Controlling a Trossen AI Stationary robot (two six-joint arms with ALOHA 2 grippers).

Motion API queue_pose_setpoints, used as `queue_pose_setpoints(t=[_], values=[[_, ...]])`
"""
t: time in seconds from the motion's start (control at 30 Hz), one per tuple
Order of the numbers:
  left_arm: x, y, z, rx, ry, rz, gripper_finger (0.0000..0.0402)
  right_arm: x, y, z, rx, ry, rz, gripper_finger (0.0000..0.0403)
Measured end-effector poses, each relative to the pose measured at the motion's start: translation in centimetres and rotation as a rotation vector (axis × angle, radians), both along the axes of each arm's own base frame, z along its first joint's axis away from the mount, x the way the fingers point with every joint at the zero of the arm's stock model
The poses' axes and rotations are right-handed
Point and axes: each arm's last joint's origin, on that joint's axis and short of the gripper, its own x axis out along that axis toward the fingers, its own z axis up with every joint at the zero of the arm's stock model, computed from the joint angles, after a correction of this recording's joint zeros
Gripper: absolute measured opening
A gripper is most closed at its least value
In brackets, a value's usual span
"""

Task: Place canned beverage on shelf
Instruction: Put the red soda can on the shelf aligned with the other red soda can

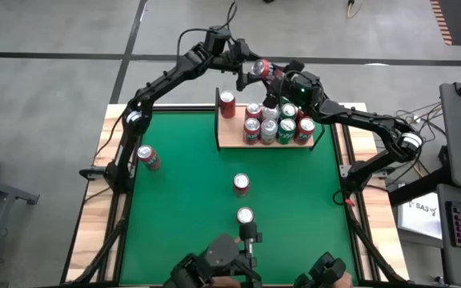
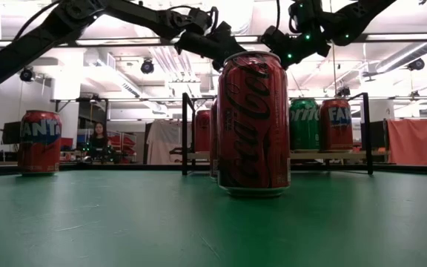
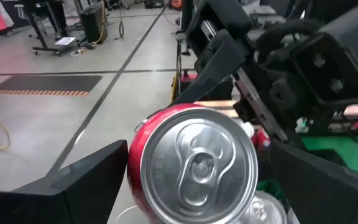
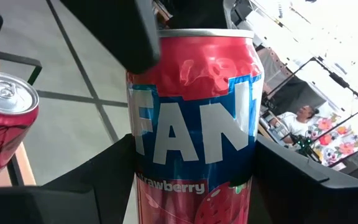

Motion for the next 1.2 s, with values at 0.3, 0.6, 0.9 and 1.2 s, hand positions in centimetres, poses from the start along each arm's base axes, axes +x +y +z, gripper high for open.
queue_pose_setpoints(t=[0.3, 0.6, 0.9, 1.2], values=[[0.9, -0.1, -0.2, -0.032, -0.051, 0.006, 0.0373, 0.0, 0.0, 0.0, -0.003, -0.002, -0.001, 0.0267], [1.1, -0.2, -0.1, -0.027, -0.053, 0.062, 0.0373, 0.0, 0.0, 0.1, -0.002, -0.003, 0.000, 0.0267], [1.4, -0.4, -0.3, -0.015, -0.043, 0.101, 0.0347, 0.0, 0.0, 0.1, -0.002, -0.003, 0.000, 0.0267], [1.5, -0.4, -0.3, -0.025, -0.043, 0.103, 0.0280, 0.0, 0.0, 0.0, 0.000, 0.000, -0.002, 0.0267]])
